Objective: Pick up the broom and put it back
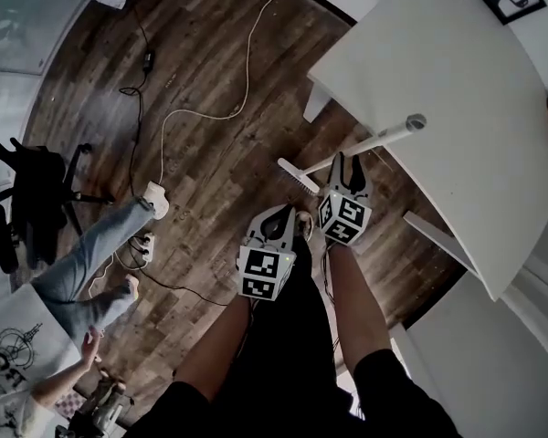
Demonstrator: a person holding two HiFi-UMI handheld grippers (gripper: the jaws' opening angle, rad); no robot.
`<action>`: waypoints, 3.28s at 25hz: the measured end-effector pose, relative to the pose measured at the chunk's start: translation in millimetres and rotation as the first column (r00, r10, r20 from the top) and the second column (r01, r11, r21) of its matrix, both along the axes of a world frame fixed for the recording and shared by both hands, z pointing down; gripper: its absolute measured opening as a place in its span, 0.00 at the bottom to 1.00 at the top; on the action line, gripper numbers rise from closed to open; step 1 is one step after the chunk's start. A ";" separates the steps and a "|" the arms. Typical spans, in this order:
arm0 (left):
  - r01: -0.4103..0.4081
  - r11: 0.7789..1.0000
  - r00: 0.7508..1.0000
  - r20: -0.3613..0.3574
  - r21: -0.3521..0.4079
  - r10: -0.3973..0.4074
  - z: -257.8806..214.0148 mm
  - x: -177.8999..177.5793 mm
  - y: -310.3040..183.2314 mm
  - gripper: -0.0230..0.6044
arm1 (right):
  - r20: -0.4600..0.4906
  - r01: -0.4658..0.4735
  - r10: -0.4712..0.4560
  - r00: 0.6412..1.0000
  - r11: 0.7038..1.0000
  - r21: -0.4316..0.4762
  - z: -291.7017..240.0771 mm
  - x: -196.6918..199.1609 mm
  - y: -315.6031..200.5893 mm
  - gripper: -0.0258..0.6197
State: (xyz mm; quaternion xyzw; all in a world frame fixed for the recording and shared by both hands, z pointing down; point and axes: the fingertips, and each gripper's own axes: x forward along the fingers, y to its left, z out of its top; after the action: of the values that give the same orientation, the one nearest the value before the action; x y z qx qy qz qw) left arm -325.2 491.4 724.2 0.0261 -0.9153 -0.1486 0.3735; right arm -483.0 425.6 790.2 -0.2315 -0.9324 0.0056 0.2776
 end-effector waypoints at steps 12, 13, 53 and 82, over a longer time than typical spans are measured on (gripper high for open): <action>0.016 1.000 1.000 -0.002 0.000 -0.016 1.4 20.7 0.8 0.04 | 0.073 0.051 -0.047 0.996 0.997 -0.055 -5.7 8.0 15.3 0.18; 0.013 1.000 1.000 -0.009 -0.009 -0.013 2.5 26.8 0.5 0.04 | 0.074 0.063 -0.059 0.996 0.996 -0.055 -6.7 14.4 14.7 0.18; -0.100 0.992 0.877 0.464 -0.076 0.124 -278.6 117.6 9.9 0.04 | 0.465 0.113 -0.061 0.883 0.990 -0.086 -385.9 213.0 -46.5 0.18; -0.159 0.971 0.782 0.579 -0.177 0.233 -361.5 97.8 -129.4 0.04 | 0.542 0.148 -0.060 0.838 0.981 -0.121 -459.8 250.6 -164.9 0.18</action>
State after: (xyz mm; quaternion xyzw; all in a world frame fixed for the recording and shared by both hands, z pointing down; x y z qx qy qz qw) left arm -227.3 362.0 362.7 0.1443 -0.9854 -0.0387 0.0818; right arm -232.4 260.7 330.4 -0.2955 -0.9553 -0.0004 -0.0133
